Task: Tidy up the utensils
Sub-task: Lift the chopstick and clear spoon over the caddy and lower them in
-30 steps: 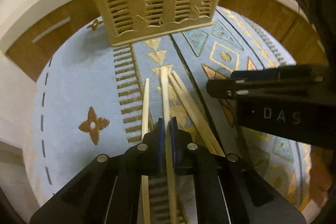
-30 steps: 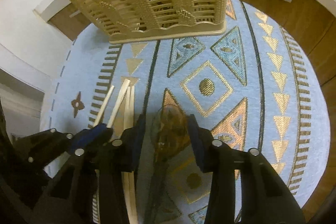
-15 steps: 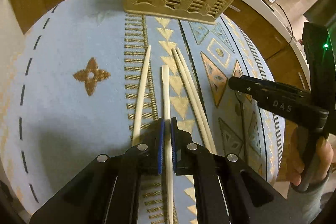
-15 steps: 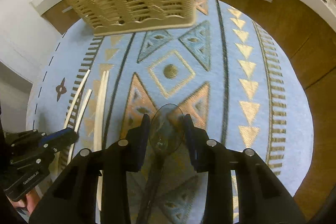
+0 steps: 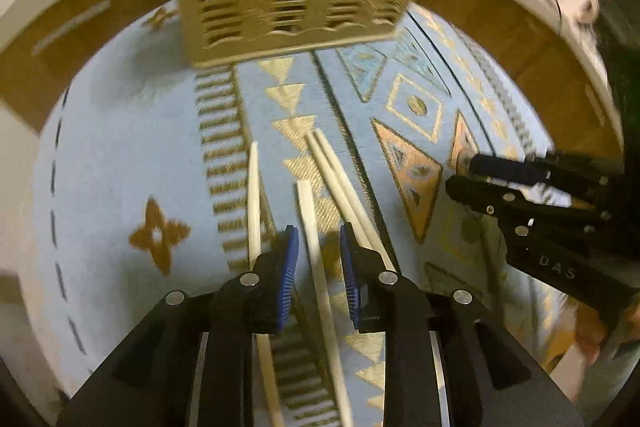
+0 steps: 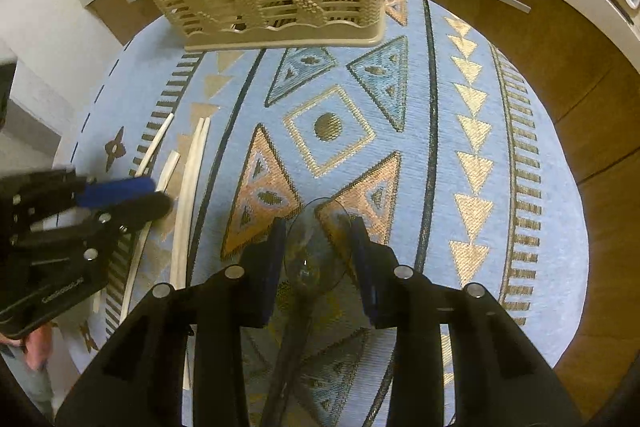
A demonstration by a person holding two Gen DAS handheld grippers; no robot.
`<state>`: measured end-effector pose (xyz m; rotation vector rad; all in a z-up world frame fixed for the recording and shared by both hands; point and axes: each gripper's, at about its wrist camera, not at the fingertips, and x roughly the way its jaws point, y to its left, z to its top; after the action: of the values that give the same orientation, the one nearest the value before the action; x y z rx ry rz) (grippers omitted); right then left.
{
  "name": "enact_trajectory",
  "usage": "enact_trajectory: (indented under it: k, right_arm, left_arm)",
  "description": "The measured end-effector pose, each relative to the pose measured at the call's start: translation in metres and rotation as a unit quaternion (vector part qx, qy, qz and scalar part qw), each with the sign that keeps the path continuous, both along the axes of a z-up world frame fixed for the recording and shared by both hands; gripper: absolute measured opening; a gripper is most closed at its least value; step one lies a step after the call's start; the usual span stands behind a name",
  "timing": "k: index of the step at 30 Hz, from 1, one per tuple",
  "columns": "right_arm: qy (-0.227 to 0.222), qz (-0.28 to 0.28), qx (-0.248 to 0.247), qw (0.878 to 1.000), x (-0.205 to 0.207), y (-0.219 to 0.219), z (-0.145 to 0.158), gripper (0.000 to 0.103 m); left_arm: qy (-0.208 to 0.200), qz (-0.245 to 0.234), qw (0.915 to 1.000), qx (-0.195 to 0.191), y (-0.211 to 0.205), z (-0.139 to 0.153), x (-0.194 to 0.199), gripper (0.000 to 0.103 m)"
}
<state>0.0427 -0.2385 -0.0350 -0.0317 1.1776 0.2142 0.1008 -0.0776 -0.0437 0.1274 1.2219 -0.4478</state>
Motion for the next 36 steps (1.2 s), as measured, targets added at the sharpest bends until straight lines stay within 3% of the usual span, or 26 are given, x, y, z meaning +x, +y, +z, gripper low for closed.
enact_trajectory:
  k: [2,4,6,9,14,19,22,26,29,36]
  right_arm:
    - [-0.001,0.009,-0.013,1.000,-0.001,0.005,0.000,0.031]
    - [0.003,0.012,-0.007,1.000,0.000,0.009,0.000,0.030]
    - [0.006,0.015,0.009,1.000,-0.002,0.006,0.001,0.029]
    - [0.001,0.014,0.016,1.000,-0.003,0.006,0.002,0.029]
    - [-0.022,0.017,0.044,0.999,-0.019,-0.006,0.010,0.029]
    - [-0.072,0.024,0.073,0.994,-0.041,-0.020,0.026,0.029]
    - [-0.105,0.030,0.086,0.990,-0.057,-0.019,0.037,0.029]
    - [-0.128,0.019,0.152,0.980,-0.075,-0.038,0.045,0.029]
    - [-0.155,0.016,0.167,0.974,-0.085,-0.045,0.051,0.029]
    - [-0.219,0.022,0.208,0.953,-0.100,-0.054,0.083,0.029]
  left_arm:
    - [-0.006,-0.024,0.9989,0.041,-0.011,0.001,-0.003,0.019]
    - [-0.022,-0.028,0.9964,0.078,-0.018,0.000,-0.007,0.006]
    - [-0.026,-0.027,0.9967,0.073,-0.020,0.001,-0.010,0.004]
    - [-0.023,-0.017,0.9990,0.034,-0.016,0.004,-0.013,0.004]
    - [-0.063,0.001,0.9979,-0.014,0.001,0.025,-0.025,0.004]
    - [-0.117,0.023,0.9912,-0.058,0.021,0.057,-0.039,0.004]
    - [-0.142,0.034,0.9857,-0.084,0.022,0.075,-0.043,0.004]
    - [-0.169,0.052,0.9757,-0.130,0.032,0.090,-0.053,0.004]
    - [-0.192,0.060,0.9686,-0.146,0.039,0.097,-0.062,0.004]
    - [-0.259,0.063,0.9448,-0.191,0.041,0.124,-0.075,0.004]
